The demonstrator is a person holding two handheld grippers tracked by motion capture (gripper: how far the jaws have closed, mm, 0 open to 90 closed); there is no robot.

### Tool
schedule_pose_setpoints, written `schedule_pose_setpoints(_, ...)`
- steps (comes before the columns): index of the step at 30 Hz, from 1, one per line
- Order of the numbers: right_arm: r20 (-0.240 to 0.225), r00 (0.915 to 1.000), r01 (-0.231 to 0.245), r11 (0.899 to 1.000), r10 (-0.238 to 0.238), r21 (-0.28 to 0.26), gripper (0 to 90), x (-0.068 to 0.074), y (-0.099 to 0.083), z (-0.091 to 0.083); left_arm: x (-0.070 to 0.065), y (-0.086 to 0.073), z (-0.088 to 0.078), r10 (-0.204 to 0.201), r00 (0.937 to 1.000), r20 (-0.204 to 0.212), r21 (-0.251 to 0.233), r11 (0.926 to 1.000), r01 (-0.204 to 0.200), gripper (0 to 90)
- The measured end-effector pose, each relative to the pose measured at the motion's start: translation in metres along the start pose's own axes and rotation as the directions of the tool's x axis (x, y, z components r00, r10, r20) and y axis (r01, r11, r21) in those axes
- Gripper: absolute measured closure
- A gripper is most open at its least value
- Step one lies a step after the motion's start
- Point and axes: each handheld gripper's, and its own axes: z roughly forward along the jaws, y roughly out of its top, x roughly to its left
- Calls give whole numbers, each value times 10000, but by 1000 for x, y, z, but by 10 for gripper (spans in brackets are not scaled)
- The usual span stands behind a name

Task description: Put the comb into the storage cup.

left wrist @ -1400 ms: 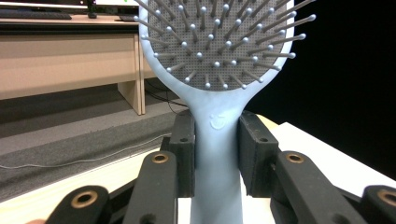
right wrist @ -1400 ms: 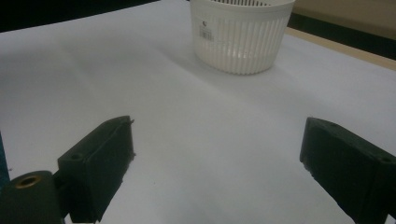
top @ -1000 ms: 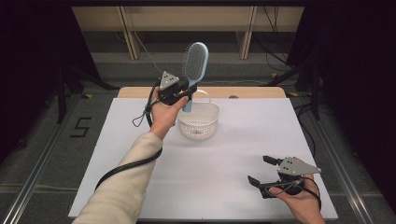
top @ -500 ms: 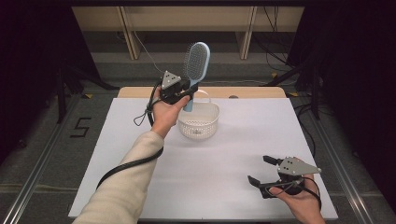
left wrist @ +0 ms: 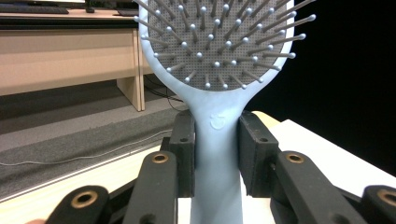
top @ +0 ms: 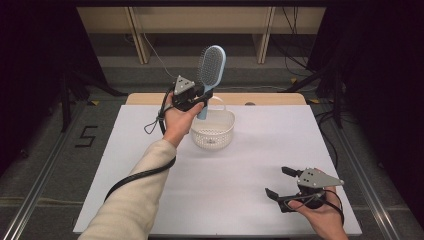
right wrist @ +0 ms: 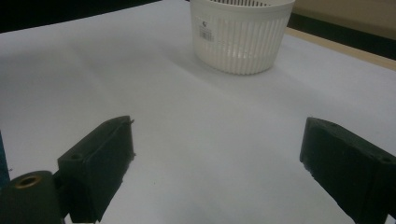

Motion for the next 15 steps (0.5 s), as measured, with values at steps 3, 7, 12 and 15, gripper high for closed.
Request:
schedule_pose_setpoints(3, -6, 10000, -7, 10000, 7, -4, 103, 0, 0, 0, 0, 0, 1, 23, 10000, 20, 26, 10000, -23, 695)
schedule_pose_setpoints(7, -16, 10000, -14, 10000, 14, 5, 104, 0, 0, 0, 0, 0, 2, 28, 10000, 3, 53, 10000, -28, 695)
schedule_pose_setpoints(12, -26, 10000, -10, 10000, 10, 1, 104, 0, 0, 0, -1, -1, 4, 55, 10000, -1, 91, 9999, -55, 695)
schedule_pose_setpoints(15, -20, 10000, -2, 10000, 2, -6, 103, 0, 0, 0, -1, -1, 5, 66, 10000, -10, 97, 9999, -66, 695)
